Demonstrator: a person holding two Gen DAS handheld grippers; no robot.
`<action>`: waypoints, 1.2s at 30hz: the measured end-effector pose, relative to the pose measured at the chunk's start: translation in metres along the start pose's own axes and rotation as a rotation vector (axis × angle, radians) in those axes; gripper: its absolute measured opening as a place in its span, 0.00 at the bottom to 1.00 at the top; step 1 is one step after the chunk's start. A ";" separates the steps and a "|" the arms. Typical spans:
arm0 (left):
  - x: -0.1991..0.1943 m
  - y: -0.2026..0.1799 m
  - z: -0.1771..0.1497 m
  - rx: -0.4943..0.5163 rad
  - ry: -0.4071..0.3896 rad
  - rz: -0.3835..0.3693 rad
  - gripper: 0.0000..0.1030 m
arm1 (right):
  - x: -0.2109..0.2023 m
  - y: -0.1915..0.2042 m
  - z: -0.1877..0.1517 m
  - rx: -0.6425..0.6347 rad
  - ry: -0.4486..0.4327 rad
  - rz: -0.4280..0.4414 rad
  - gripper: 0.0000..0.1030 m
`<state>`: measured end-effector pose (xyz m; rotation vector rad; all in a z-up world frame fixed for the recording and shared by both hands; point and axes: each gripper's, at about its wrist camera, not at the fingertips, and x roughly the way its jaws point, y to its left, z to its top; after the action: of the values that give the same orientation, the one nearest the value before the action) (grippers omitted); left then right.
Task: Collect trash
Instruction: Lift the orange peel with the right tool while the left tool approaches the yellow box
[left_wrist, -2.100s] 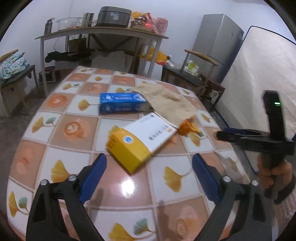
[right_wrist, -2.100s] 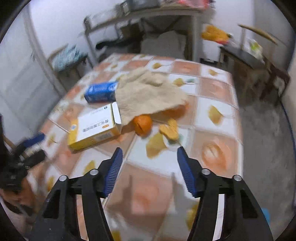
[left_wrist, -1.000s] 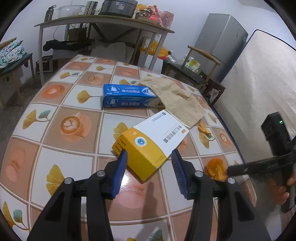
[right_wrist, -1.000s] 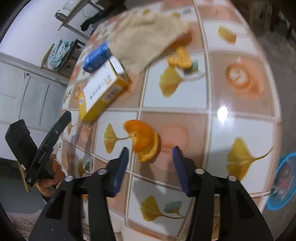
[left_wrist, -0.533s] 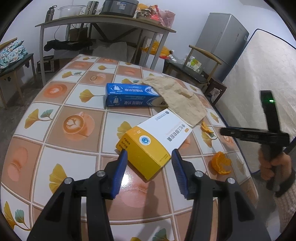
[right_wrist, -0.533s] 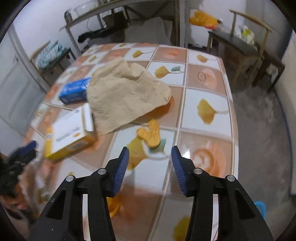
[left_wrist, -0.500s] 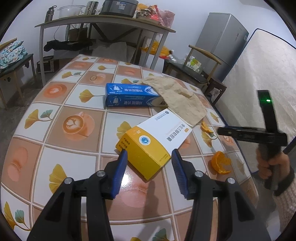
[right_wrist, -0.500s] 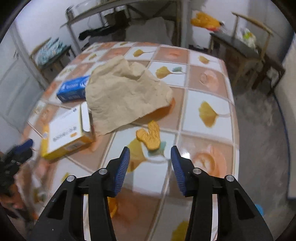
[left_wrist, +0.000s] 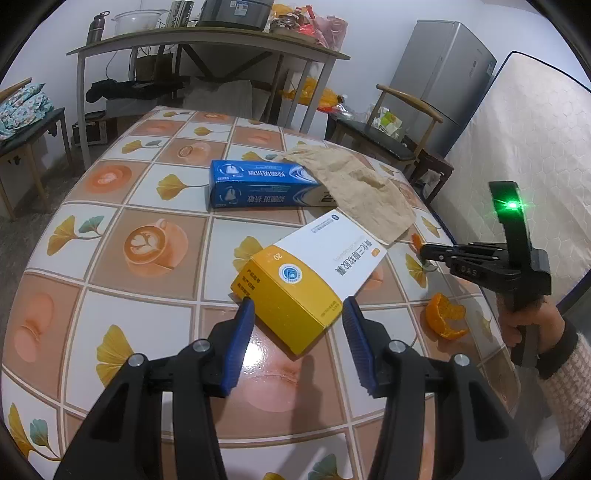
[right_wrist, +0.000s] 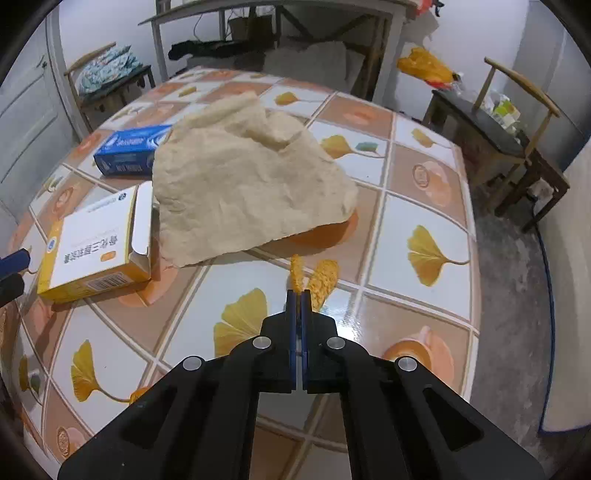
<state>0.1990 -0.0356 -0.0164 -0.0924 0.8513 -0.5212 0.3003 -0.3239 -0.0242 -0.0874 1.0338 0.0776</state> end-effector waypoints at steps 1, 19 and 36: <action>0.000 0.000 0.000 0.000 0.000 0.001 0.46 | -0.004 -0.001 -0.001 0.008 -0.008 0.007 0.00; -0.002 0.000 -0.004 -0.024 0.009 -0.011 0.46 | -0.072 0.074 -0.057 -0.203 -0.004 0.082 0.18; -0.004 0.004 -0.006 -0.026 -0.004 -0.048 0.50 | -0.039 0.016 -0.051 0.202 0.102 0.325 0.29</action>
<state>0.1937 -0.0297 -0.0190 -0.1379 0.8535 -0.5548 0.2358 -0.3147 -0.0173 0.2637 1.1457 0.2652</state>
